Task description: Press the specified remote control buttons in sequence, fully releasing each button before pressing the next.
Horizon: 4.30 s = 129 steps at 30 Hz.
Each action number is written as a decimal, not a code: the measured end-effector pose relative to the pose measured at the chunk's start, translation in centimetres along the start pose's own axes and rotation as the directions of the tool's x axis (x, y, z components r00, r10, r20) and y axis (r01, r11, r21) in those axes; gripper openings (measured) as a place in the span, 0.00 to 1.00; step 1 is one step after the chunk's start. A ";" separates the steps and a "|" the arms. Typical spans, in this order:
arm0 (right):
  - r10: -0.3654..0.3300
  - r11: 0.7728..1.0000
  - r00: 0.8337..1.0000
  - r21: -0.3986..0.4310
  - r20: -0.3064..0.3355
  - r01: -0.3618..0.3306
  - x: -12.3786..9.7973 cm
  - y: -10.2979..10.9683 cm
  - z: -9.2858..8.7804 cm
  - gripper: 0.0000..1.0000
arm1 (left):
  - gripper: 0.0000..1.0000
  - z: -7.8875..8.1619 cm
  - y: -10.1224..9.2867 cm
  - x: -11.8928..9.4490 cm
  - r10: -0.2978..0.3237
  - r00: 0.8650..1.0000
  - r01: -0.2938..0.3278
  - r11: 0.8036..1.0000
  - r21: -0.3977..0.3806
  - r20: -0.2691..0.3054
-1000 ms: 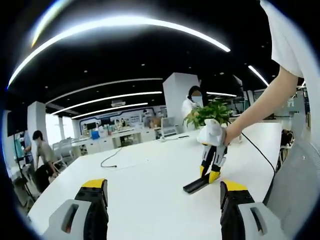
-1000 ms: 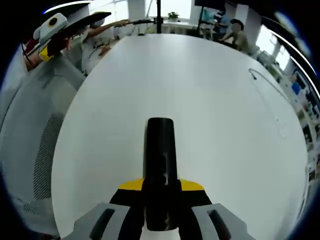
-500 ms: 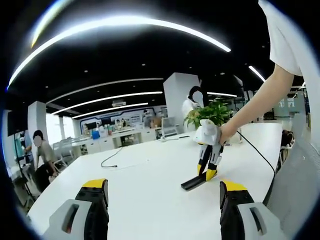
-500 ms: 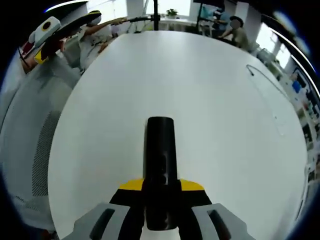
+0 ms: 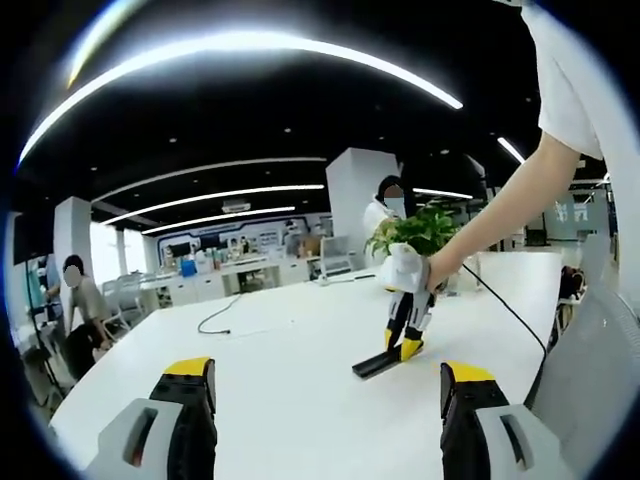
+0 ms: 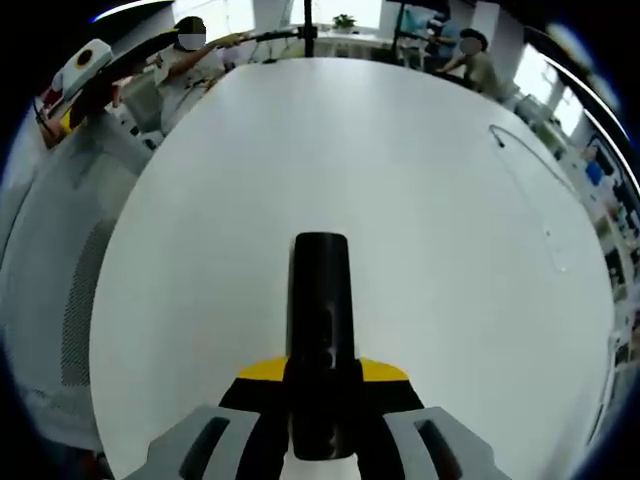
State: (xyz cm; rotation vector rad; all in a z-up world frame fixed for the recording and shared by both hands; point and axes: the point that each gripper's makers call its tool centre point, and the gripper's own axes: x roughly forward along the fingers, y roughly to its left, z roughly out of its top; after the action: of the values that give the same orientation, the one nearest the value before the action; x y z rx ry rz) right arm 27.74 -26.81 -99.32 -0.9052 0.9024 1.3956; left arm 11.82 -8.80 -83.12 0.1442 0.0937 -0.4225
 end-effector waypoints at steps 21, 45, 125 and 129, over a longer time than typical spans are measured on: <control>-0.006 1.000 0.999 0.001 0.041 0.006 -0.2 -1.8 0.0 0.21 | 0.97 -0.9 -0.2 0.2 -0.013 0.999 0.013 1.000 -0.003 -0.049; -0.075 0.964 0.960 0.267 0.269 0.000 -0.4 -1.7 0.9 0.32 | 0.96 -0.9 0.3 0.0 0.014 0.998 -0.014 1.000 -0.003 -0.055; -0.793 0.512 0.507 0.819 0.337 0.257 -15.4 14.5 -1.7 0.88 | 0.95 -1.1 -1.2 0.1 -0.057 0.996 0.055 0.998 -0.033 -0.061; -0.800 0.491 0.534 0.811 0.274 0.319 -14.7 14.9 -2.9 0.87 | 0.95 -1.2 -1.2 0.0 -0.059 0.996 0.057 0.998 -0.028 -0.065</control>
State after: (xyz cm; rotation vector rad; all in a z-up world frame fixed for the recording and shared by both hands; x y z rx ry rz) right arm 13.09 -35.54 -86.85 -0.0711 0.3983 0.5301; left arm 11.29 -9.73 -84.45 0.1302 0.1679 -0.4742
